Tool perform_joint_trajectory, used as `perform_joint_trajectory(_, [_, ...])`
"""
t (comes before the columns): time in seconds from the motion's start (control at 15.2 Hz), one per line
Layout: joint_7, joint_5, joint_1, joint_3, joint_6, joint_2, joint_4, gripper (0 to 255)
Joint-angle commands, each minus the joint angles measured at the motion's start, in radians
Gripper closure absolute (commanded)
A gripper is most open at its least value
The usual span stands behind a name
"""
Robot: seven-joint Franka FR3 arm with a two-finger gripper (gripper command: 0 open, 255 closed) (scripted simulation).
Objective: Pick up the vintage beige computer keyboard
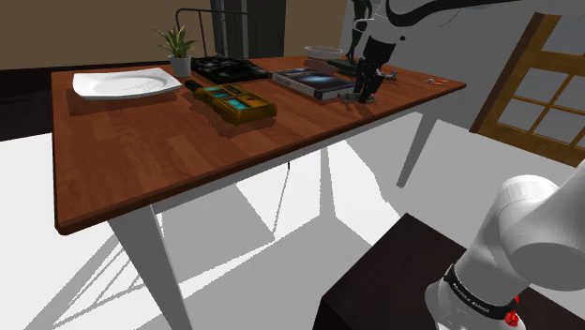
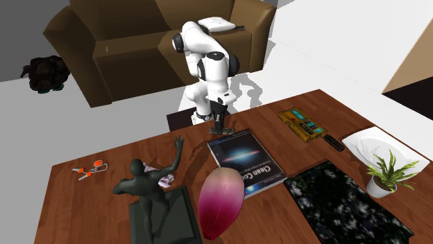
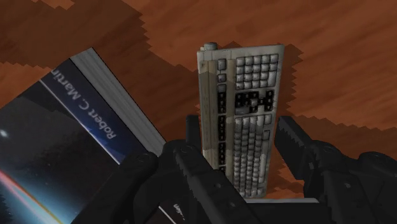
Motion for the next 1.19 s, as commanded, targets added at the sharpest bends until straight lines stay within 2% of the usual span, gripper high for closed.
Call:
perform_joint_trajectory(0.0, [-0.001,0.0,0.0,-0.001,0.0,0.001,0.002,255])
perform_joint_trajectory(0.99, [-0.01,0.019,0.011,0.01,-0.2,0.032,0.231,255])
perform_joint_trajectory(1.12, [-0.011,0.02,0.011,0.01,-0.203,0.032,0.233,255])
